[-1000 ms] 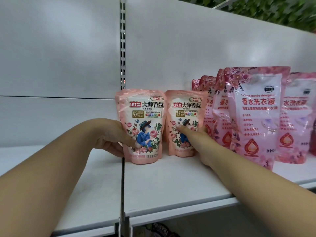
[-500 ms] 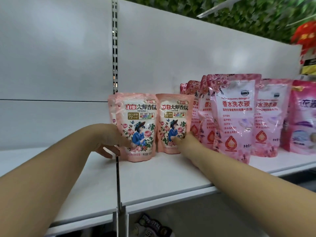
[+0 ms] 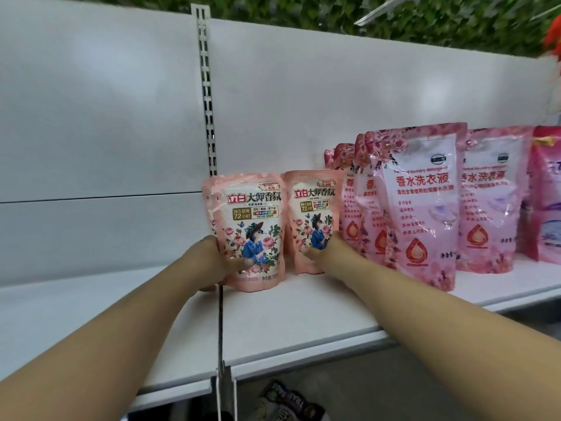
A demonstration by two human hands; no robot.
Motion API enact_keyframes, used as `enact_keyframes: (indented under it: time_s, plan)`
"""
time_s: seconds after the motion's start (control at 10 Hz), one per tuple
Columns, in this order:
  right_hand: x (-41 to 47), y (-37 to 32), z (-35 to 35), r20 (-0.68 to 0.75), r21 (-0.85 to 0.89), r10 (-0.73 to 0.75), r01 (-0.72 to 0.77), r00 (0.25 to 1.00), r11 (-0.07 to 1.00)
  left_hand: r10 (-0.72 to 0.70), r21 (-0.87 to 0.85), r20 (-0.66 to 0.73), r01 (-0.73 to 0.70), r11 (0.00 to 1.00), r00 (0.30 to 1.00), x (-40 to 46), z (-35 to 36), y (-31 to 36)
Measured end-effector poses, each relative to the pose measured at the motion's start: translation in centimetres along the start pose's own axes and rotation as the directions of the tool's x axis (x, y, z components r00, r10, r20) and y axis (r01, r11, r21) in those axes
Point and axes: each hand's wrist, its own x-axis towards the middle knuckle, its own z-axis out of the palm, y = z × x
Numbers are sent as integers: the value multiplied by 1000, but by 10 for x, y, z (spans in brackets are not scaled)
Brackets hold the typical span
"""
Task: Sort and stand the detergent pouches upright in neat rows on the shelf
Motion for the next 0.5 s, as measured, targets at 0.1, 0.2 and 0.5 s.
enact_keyframes:
  time_s: [0.1,0.2,0.5]
  plan:
    - [-1,1,0,-23,-54,-41,40,999,998,-12,10,-2,12,1000,1000,-1,1,-1]
    - [-17,-5,-5,0,-216,-105,103,994,971,-65,157,-86,78,985,994,-8,0,-3]
    - [-93,16,-83,110,-461,-649,617,753,637,437,563,-351,-185,805,828,-103,15,46]
